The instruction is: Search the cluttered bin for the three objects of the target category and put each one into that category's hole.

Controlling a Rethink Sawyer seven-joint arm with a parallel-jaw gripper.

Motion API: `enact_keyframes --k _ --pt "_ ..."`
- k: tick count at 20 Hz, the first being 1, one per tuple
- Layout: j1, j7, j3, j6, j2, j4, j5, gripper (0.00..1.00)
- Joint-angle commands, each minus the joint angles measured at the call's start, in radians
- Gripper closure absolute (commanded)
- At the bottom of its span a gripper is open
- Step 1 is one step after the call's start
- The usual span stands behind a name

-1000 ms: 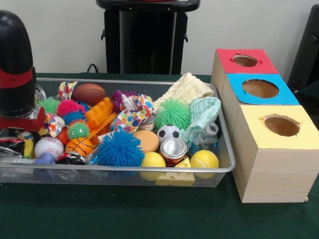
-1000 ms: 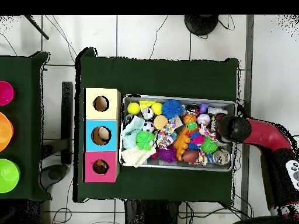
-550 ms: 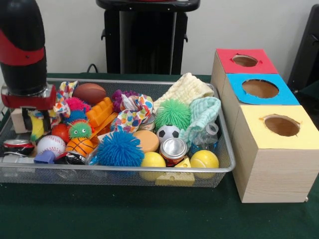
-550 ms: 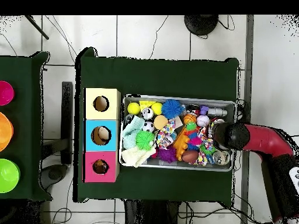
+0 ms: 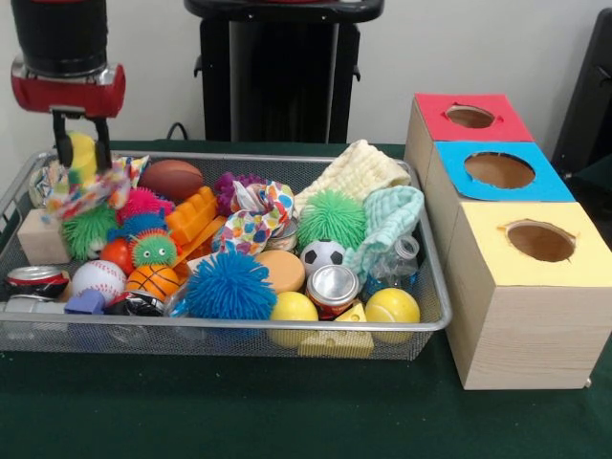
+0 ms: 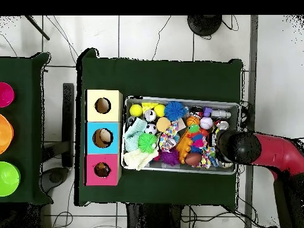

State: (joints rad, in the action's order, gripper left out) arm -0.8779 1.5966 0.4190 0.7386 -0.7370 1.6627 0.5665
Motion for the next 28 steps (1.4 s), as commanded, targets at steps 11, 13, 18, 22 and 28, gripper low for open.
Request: enact_keyframes --k 11,13,18,22,28 --pt "0.146 0.055 -0.029 0.04 -0.083 0.16 -0.056 1.0" --pt "0.154 0.065 -0.036 0.021 -0.081 0.168 -0.056 1.0" --pt "0.18 0.127 -0.058 -0.06 -0.071 0.217 -0.051 1.0" --pt "0.219 0.199 -0.087 -0.136 -0.07 0.267 -0.047 1.0" --pt "0.292 0.274 -0.147 -0.222 -0.065 0.31 -0.067 1.0"
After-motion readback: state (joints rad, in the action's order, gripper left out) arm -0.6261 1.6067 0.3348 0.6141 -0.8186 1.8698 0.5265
